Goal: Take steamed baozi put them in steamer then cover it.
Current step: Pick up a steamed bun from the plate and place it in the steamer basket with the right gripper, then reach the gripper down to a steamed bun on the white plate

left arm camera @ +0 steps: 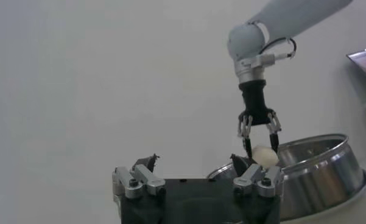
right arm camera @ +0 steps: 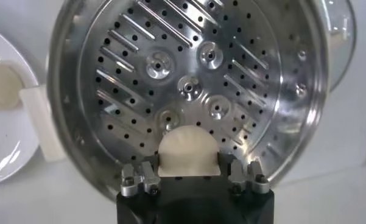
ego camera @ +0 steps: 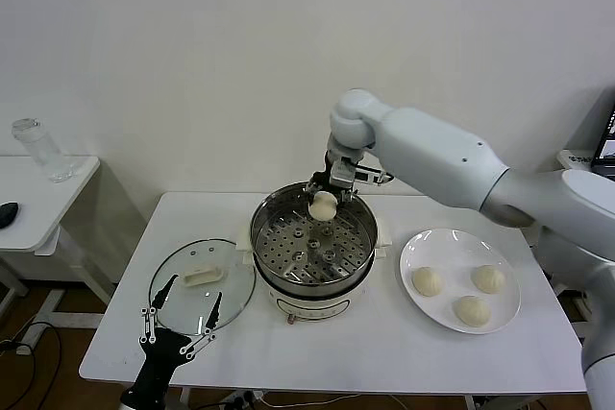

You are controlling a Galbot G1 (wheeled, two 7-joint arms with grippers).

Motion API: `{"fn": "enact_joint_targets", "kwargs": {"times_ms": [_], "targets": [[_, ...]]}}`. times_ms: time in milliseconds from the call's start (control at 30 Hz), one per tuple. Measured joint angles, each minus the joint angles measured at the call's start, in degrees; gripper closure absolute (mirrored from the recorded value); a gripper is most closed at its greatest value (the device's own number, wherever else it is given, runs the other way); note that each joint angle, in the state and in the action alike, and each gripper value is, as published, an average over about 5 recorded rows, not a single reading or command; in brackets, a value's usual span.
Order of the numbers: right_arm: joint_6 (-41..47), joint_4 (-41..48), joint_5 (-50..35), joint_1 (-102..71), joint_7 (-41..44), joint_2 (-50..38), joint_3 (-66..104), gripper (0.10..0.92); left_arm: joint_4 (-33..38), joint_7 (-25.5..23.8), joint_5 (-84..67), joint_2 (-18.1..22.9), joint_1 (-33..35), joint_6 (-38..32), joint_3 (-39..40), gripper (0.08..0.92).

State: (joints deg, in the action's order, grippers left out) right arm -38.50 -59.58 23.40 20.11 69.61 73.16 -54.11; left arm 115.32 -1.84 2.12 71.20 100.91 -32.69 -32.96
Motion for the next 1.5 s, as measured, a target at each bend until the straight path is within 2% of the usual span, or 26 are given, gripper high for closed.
{"fn": "enact_joint_targets", "kwargs": {"times_ms": [167, 500, 667, 800, 1200, 1500], "targets": [[-0.7, 1.9, 2.4, -1.4, -0.4, 1.6, 0.7, 0.337, 0.0, 0.1, -0.1, 0.1, -0.1, -0.1, -0.1, 0.177], [-1.6, 4.0, 4.9, -3.1, -1.4, 2.9, 1.9, 0.217, -0.3, 0.3, -0.9, 0.1, -0.6, -0.4, -0.8, 0.177], [-0.5, 2.4, 3.0, -2.3, -0.6, 1.5, 2.0, 0.203, 0.0, 0.4, -1.1, 0.0, -0.6, -0.3, -1.2, 0.177], [3.5, -0.5, -2.7, -0.2, 0.6, -1.8, 1.2, 0.203, 0.0, 0.4, -1.1, 0.0, -0.5, -0.2, -1.3, 0.177], [24.5, -4.0, -27.6, 10.4, 1.0, -17.7, -7.4, 0.203, -0.6, 0.4, -0.8, -0.5, -1.1, -0.2, -0.5, 0.177], [34.6, -6.7, -35.7, 10.0, -2.4, -28.2, -15.1, 0.203, -1.1, 0.4, -0.6, -0.5, -1.7, -0.1, 0.2, 0.177]]}}
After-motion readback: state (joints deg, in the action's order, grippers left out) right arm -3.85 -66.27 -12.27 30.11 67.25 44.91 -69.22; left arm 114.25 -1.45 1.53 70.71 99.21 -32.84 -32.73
